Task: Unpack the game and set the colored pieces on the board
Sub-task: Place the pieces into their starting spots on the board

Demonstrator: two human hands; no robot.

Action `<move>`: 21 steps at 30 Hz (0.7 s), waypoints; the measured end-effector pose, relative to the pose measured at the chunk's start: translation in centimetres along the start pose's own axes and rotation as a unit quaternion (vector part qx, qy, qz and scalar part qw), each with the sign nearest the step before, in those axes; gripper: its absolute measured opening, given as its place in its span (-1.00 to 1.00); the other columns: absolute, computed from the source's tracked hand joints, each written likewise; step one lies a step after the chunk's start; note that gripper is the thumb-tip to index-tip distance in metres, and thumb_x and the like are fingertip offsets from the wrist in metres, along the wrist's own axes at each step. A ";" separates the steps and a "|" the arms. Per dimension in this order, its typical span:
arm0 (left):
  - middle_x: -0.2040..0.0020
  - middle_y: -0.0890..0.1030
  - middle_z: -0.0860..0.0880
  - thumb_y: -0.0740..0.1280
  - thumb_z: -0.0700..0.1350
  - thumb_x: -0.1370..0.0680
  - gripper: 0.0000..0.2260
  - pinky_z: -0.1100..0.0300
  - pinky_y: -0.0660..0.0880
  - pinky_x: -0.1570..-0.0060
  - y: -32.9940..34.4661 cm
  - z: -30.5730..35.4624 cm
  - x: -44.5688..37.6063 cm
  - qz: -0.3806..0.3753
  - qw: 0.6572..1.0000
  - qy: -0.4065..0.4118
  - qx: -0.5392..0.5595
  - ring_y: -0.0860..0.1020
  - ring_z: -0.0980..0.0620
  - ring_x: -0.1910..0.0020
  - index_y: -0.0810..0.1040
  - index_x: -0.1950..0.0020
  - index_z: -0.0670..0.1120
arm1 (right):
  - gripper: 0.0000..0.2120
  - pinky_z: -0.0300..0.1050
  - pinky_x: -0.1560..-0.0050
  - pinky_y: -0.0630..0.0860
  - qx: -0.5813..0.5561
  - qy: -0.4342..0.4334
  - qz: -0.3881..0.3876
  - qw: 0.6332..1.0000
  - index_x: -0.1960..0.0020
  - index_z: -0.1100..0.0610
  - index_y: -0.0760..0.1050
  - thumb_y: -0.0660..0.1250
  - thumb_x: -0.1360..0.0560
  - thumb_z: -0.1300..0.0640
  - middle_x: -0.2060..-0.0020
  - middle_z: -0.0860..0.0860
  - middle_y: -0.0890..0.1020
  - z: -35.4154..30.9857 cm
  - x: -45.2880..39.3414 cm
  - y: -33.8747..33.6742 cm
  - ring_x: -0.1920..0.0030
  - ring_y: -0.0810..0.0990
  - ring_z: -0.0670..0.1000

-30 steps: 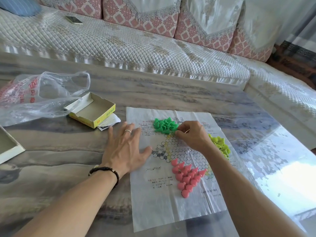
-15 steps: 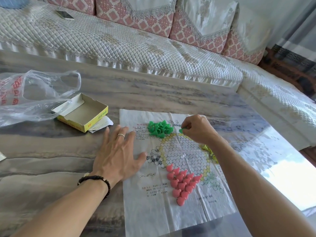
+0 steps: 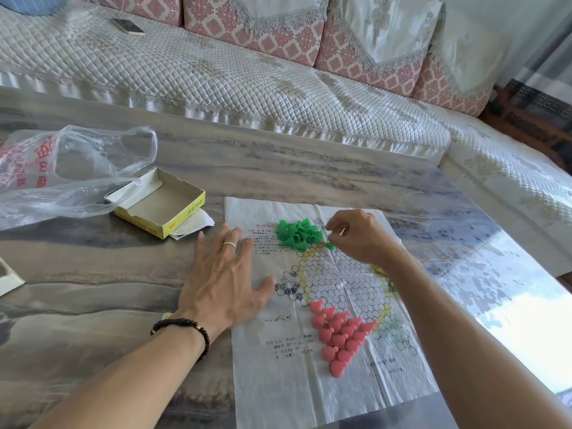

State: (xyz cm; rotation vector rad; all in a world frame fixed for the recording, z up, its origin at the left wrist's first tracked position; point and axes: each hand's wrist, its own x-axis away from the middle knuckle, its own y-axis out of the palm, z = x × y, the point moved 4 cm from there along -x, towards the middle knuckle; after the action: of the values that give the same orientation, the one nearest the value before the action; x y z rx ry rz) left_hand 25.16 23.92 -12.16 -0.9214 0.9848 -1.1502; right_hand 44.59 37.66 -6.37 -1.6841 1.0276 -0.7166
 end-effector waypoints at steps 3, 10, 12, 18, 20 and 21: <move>-0.53 0.18 -0.12 0.02 0.34 -0.44 -0.28 -0.16 -0.09 -0.49 0.0 0.0 0.0 -0.002 1.000 0.002 -0.001 -0.03 -0.09 -0.54 0.22 -0.47 -0.07 | -0.82 -0.21 0.04 0.60 0.000 -0.007 0.024 1.000 -0.06 0.19 0.63 0.29 -0.54 0.22 0.06 0.02 0.69 -0.9 -0.8 0.0 0.14 0.64 -0.07; -0.52 0.18 -0.10 0.01 0.34 -0.45 -0.30 -0.17 -0.11 -0.49 0.0 0.0 0.0 -0.010 1.000 0.004 -0.008 -0.03 -0.07 -0.54 0.21 -0.46 -0.06 | -0.72 -0.33 0.24 0.55 0.046 0.011 -0.067 0.997 -0.17 0.16 0.61 0.31 -0.49 0.30 -0.06 0.06 0.68 -1.7 -1.6 1.1 0.19 0.65 -0.03; -0.51 0.18 -0.10 0.02 0.33 -0.45 -0.31 -0.17 -0.12 -0.49 0.0 0.1 0.0 -0.012 1.000 0.006 -0.007 -0.02 -0.07 -0.53 0.22 -0.44 -0.06 | -0.73 -0.38 0.35 0.48 0.046 0.009 -0.069 0.996 -0.15 0.14 0.62 0.33 -0.48 0.29 0.02 0.05 0.70 -1.9 -1.7 1.0 0.25 0.64 -0.03; -0.50 0.19 -0.09 0.01 0.34 -0.43 -0.30 -0.17 -0.11 -0.48 -0.1 0.1 0.1 -0.008 1.000 0.006 -0.009 0.00 -0.06 -0.53 0.23 -0.44 -0.06 | -0.78 -0.31 0.13 0.46 0.041 -0.021 -0.056 0.997 -0.13 0.18 0.61 0.37 -0.50 0.21 -0.06 0.05 0.66 -2.7 -1.8 1.2 0.14 0.57 -0.10; -0.50 0.20 -0.09 -0.01 0.34 -0.42 -0.29 -0.17 -0.11 -0.48 -0.2 0.1 0.1 -0.005 1.000 0.006 -0.007 0.01 -0.06 -0.53 0.22 -0.45 -0.06 | -0.80 -0.27 0.07 0.42 0.039 -0.018 -0.036 0.998 -0.10 0.20 0.60 0.39 -0.50 0.15 -0.04 0.04 0.65 -2.6 -1.8 0.8 0.09 0.56 -0.09; -0.50 0.20 -0.09 -0.01 0.34 -0.42 -0.28 -0.17 -0.11 -0.48 -0.2 0.1 0.1 -0.006 1.000 0.006 -0.006 0.02 -0.07 -0.53 0.22 -0.45 -0.06 | -0.82 -0.27 0.07 0.44 0.028 -0.011 -0.021 0.999 -0.07 0.20 0.60 0.40 -0.50 0.16 -0.01 0.05 0.66 -2.5 -1.8 0.4 0.08 0.59 -0.06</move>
State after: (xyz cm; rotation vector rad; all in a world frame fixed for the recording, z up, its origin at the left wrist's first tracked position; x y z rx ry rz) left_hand 25.23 23.84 -11.98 -0.9320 0.9980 -1.1617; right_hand 41.58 38.08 -5.93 -1.6652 0.9511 -0.7455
